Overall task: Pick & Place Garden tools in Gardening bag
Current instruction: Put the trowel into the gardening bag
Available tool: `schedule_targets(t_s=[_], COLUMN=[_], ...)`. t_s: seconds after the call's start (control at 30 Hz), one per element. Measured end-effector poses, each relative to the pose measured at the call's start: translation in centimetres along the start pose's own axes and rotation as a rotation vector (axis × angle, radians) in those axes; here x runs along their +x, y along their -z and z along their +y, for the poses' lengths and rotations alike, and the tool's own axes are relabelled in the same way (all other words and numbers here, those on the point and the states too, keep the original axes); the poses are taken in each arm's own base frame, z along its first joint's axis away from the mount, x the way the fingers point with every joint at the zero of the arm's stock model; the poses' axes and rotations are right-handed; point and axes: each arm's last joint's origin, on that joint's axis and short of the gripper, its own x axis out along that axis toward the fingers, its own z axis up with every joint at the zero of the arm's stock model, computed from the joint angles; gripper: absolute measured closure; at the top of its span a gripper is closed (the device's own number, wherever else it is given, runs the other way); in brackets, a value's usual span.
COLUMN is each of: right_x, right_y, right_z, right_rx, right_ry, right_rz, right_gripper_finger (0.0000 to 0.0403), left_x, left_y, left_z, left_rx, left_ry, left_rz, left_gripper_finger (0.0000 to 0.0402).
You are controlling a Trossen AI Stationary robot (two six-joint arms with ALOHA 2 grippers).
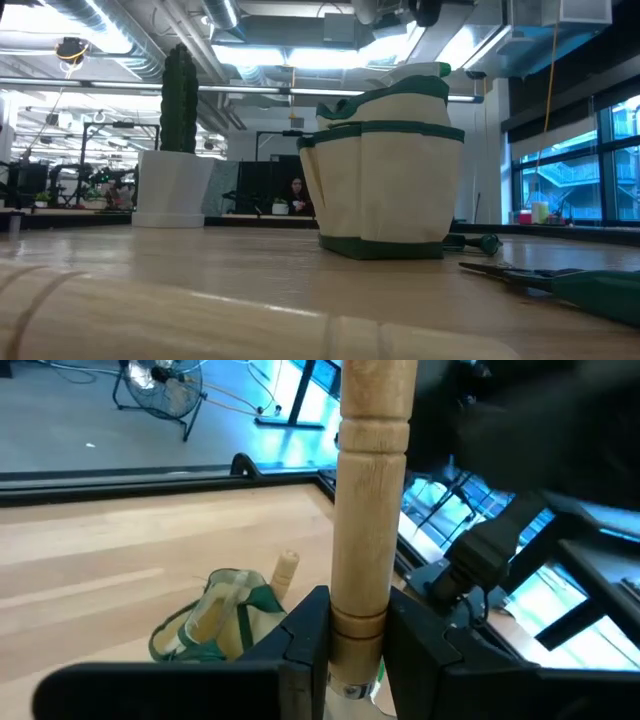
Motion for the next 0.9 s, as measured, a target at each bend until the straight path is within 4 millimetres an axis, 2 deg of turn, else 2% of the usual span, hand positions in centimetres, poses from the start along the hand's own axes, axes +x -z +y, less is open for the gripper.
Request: schedule_targets(t_s=[0.43, 0.73, 0.9], right_x=[0.0, 0.0, 0.0], right_y=[0.2, 0.2, 0.2], right_z=[0.3, 0.2, 0.2], right_rx=[-0.001, -0.002, -0.003], right_ry=[-0.029, -0.008, -0.005], right_rz=[0.014, 0.006, 0.011], right_gripper_finger=[0.0212, 0.0212, 0.0212], left_x=[1.4, 2.8, 2.8], left_y=[-0.5, -1.5, -1.5], left_z=[0.5, 0.0, -0.1], left_rx=[0.020, 0.048, 0.058], left_ry=[-0.030, 0.025, 0.025], left_rz=[0.015, 0.026, 0.025], left_gripper_finger=[0.0337, 0.0337, 0.0337])
